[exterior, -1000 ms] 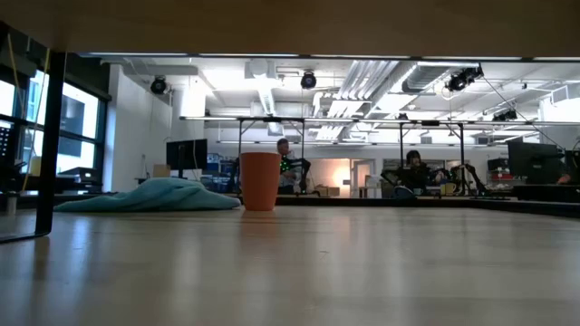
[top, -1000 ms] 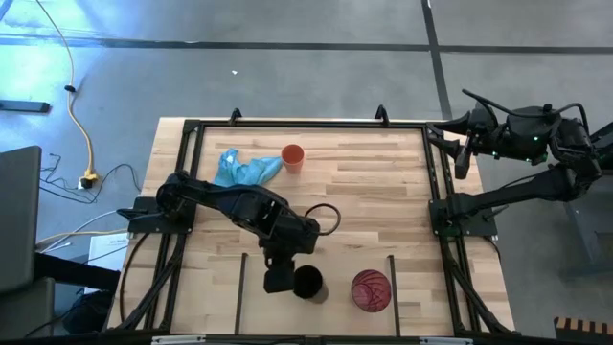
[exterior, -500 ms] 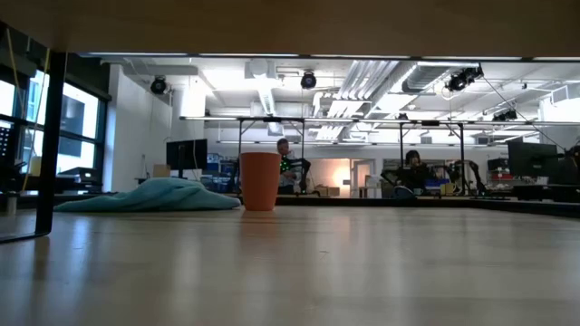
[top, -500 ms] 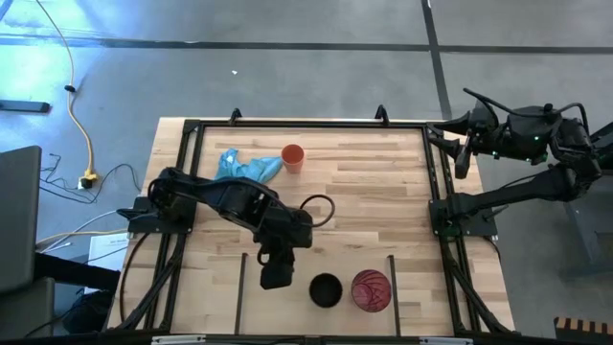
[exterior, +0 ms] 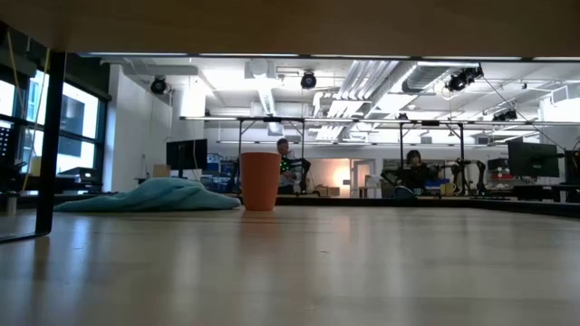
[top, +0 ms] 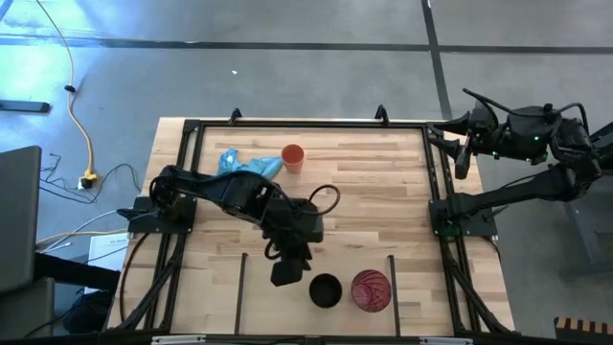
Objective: Stack small to large cups/mugs on shelf
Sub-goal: Put the black cup on the shelf
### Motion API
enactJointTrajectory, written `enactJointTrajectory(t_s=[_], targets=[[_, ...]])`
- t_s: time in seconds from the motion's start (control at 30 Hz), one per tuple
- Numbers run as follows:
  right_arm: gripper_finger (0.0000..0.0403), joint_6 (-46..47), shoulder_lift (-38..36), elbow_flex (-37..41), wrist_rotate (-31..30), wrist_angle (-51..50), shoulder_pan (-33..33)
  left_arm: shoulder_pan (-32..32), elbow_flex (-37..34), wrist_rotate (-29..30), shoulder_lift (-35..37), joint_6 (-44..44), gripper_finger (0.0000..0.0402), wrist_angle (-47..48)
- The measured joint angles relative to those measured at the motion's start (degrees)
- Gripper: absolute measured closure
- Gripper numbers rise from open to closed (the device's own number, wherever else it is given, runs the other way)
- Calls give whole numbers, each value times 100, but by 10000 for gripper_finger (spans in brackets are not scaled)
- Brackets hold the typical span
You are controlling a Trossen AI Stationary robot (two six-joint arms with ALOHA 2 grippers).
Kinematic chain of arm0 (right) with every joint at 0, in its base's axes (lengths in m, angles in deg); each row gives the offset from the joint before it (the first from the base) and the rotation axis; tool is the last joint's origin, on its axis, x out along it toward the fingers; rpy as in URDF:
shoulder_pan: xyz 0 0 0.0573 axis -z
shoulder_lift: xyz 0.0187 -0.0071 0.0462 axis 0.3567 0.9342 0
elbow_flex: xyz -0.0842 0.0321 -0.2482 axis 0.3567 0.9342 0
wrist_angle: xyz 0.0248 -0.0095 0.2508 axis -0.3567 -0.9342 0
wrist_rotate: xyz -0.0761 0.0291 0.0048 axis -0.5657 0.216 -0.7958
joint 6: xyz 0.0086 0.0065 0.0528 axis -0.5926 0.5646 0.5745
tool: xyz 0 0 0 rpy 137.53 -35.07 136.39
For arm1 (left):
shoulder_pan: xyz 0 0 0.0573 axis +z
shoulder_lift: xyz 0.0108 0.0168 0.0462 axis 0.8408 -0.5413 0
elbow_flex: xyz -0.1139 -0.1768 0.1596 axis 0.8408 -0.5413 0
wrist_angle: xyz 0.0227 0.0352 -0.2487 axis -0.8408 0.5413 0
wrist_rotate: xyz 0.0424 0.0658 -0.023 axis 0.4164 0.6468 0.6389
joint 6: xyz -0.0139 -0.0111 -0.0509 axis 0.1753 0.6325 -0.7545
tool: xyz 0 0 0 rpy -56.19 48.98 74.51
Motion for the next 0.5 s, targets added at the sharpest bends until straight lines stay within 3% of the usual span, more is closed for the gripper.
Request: enactJointTrajectory(t_s=[0.33, 0.5], targets=[[219, -15, 0, 1, -2, -52, 0, 152, -1, 2, -140, 194, 284, -350], [219, -59, -1, 1, -4, -65, -2, 130, -5, -382, -397, 303, 284, -392]])
